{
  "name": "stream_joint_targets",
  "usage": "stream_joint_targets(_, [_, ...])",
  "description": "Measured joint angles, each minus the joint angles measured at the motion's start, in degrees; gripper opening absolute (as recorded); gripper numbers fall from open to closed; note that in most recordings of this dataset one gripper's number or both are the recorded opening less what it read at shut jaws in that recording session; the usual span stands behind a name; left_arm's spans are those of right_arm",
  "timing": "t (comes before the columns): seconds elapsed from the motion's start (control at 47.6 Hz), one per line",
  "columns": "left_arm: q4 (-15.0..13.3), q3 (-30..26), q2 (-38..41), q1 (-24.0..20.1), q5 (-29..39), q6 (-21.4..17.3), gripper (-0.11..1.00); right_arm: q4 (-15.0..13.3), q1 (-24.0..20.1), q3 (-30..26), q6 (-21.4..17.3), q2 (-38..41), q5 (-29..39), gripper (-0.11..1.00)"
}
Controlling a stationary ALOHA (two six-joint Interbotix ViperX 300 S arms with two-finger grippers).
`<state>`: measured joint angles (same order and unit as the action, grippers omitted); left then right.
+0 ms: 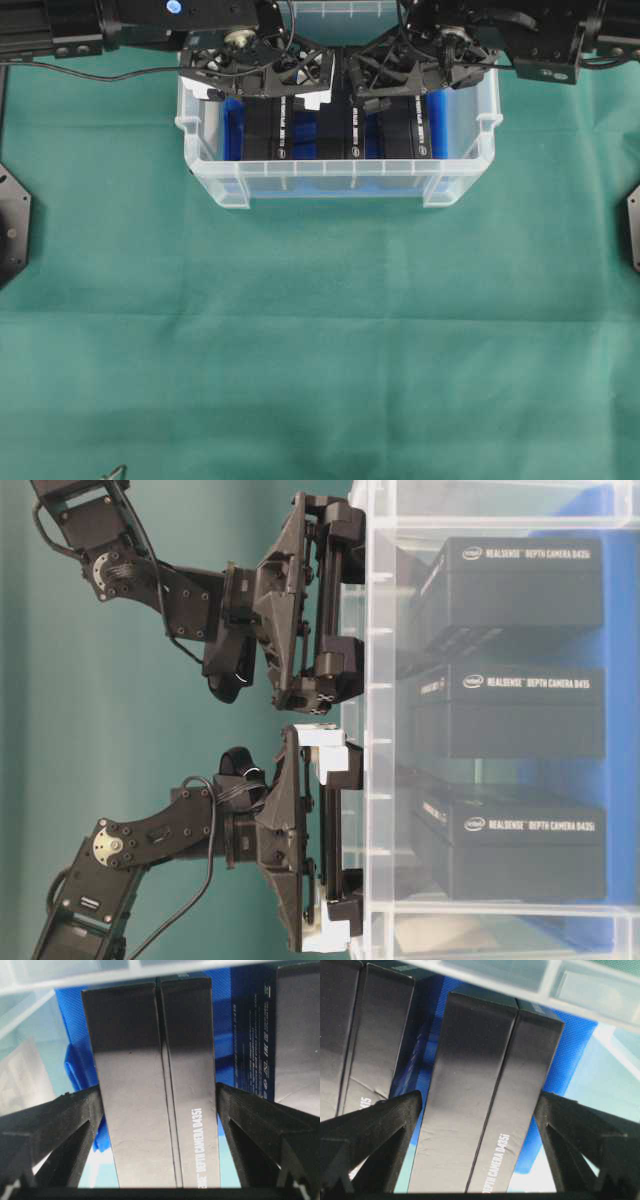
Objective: Take the box out of the case with both arms.
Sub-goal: 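Lower both grippers around the outer black boxes and close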
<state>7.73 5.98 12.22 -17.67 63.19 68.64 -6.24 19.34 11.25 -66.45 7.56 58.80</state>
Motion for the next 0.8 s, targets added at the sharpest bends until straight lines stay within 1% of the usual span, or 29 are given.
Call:
stream_joint_targets(0.126, [-0.3,-0.1,0.0,0.0,0.0,-0.5,0.83,0.5,0.1,-0.1,-0.1,0.0,0.2,0.97])
stream_joint_targets(0.168, [-0.4,0.0,0.0,0.0,0.1,-0.7,0.80,1.1,0.2,-0.1,-1.0,0.0,0.4,0.96])
stream_joint_targets(0.231, [-0.4,0.0,0.0,-0.1,0.1,-0.6,0.72,2.1,0.2,-0.1,-3.3,0.0,1.3,0.94])
stream_joint_targets(0.273, [-0.5,0.0,0.0,-0.1,0.1,-0.5,0.64,2.4,0.2,0.0,-5.5,0.0,2.2,0.89])
stream_joint_targets(0.294, [-0.5,0.0,0.0,-0.1,0.1,-0.5,0.63,2.5,0.2,0.0,-6.4,0.0,2.6,0.85])
stream_joint_targets(0.357, [-0.6,0.0,0.0,-0.1,0.1,-0.4,0.63,2.5,-0.1,0.1,-8.9,0.0,3.8,0.72])
stream_joint_targets(0.399, [-0.8,0.0,0.0,-0.1,0.1,-0.5,0.64,2.4,-0.3,0.2,-9.8,-0.1,4.1,0.65])
stream_joint_targets(0.483, [-1.0,0.0,0.0,-0.1,0.1,-0.5,0.64,2.3,-0.5,0.2,-10.6,-0.1,4.2,0.65])
stream_joint_targets(0.799, [-0.9,0.0,0.0,-0.2,0.1,-0.2,0.64,2.2,-0.8,0.2,-10.5,-0.1,3.3,0.65])
